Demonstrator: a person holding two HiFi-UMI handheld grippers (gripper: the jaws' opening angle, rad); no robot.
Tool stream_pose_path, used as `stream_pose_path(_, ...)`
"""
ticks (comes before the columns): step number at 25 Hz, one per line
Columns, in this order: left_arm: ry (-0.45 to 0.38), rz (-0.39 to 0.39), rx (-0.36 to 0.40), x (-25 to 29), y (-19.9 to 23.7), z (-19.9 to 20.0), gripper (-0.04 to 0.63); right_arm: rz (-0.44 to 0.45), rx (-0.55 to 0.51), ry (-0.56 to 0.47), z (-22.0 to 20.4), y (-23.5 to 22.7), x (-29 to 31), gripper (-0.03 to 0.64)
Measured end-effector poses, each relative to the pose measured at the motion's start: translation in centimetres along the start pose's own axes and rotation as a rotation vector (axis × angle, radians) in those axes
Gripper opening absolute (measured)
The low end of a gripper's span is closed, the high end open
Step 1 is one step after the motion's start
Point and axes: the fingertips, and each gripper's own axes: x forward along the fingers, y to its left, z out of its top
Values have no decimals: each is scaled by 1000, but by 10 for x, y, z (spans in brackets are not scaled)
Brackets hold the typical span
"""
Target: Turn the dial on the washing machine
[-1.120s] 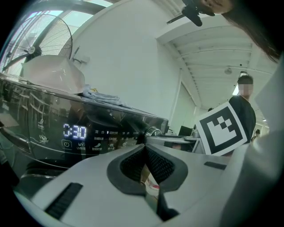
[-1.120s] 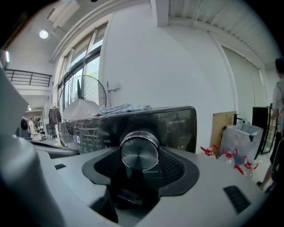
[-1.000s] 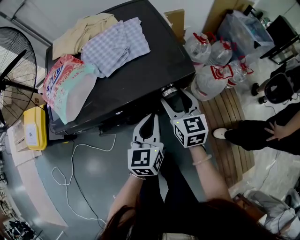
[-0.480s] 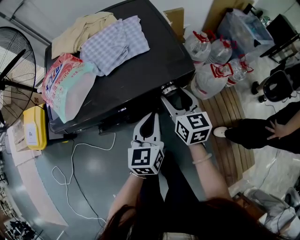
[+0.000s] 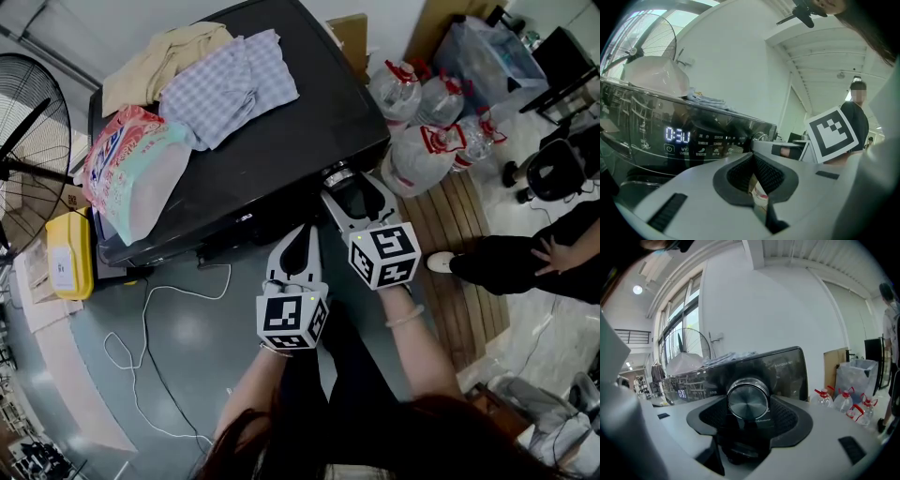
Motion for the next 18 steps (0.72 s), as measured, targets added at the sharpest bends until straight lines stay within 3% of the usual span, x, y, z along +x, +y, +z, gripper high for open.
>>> stream_pose_path(12,-1,0,5,-4,0,0,17,-49,-350,58,3,12,-1,299)
stream_pose_path(18,1,5,6,-5,2,1,17,-77,-383,66,4,9,-1,284)
